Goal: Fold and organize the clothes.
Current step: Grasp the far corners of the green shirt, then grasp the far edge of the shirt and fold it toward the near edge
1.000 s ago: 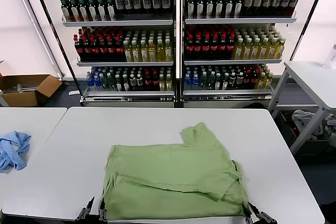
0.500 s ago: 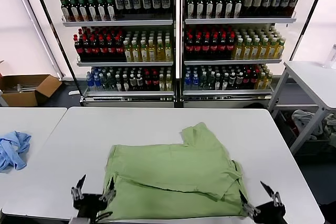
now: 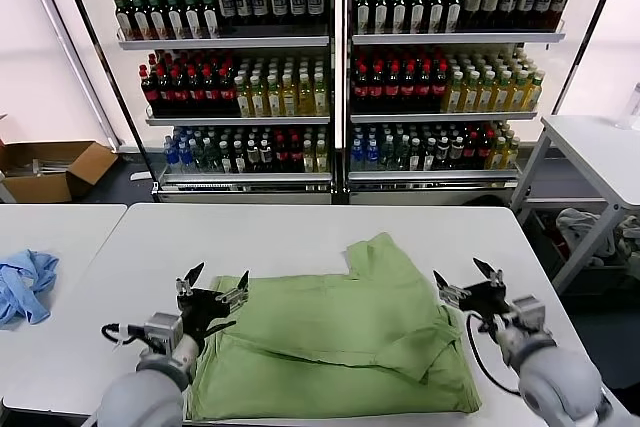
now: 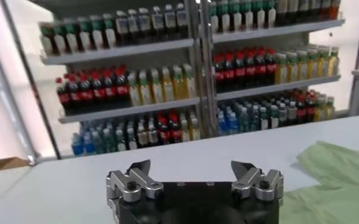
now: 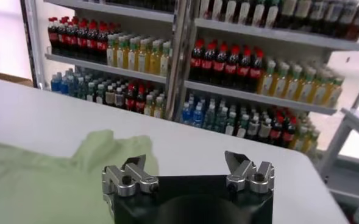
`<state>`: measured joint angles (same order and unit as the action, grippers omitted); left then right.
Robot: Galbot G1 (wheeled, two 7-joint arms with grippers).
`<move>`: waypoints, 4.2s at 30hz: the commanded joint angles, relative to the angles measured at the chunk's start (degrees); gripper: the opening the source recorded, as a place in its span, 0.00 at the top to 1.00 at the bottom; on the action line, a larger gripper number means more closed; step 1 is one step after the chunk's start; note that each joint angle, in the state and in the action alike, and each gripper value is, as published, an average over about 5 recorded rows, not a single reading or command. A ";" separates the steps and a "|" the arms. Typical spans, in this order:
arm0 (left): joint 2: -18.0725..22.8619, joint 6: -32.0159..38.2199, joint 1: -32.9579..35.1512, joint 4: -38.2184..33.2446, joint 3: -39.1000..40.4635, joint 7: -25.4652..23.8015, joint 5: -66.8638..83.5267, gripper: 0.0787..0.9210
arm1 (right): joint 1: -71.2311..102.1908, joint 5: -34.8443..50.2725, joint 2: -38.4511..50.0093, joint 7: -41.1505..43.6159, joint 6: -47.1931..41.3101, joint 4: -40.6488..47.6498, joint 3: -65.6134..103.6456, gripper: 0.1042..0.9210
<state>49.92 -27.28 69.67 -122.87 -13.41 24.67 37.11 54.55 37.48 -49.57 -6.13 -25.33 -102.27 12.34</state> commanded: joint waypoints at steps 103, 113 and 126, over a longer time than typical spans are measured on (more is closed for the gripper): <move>-6.97 -3.27 9.67 -1.35 -6.15 -9.11 1.91 0.99 | 21.08 -6.10 9.16 4.85 0.28 -25.40 6.27 1.00; -6.68 -2.08 18.31 -6.91 -8.68 -9.17 -3.25 0.99 | 40.61 -16.12 8.11 5.82 6.64 -31.34 15.61 1.00; -5.53 -0.71 22.32 -8.11 -6.65 -5.97 -8.04 0.99 | 47.75 -17.83 6.93 5.85 9.07 -31.27 19.86 1.00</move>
<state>43.81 -29.33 86.82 -128.59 -21.26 15.70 33.21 94.15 21.84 -42.67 -0.31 -18.04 -131.63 27.97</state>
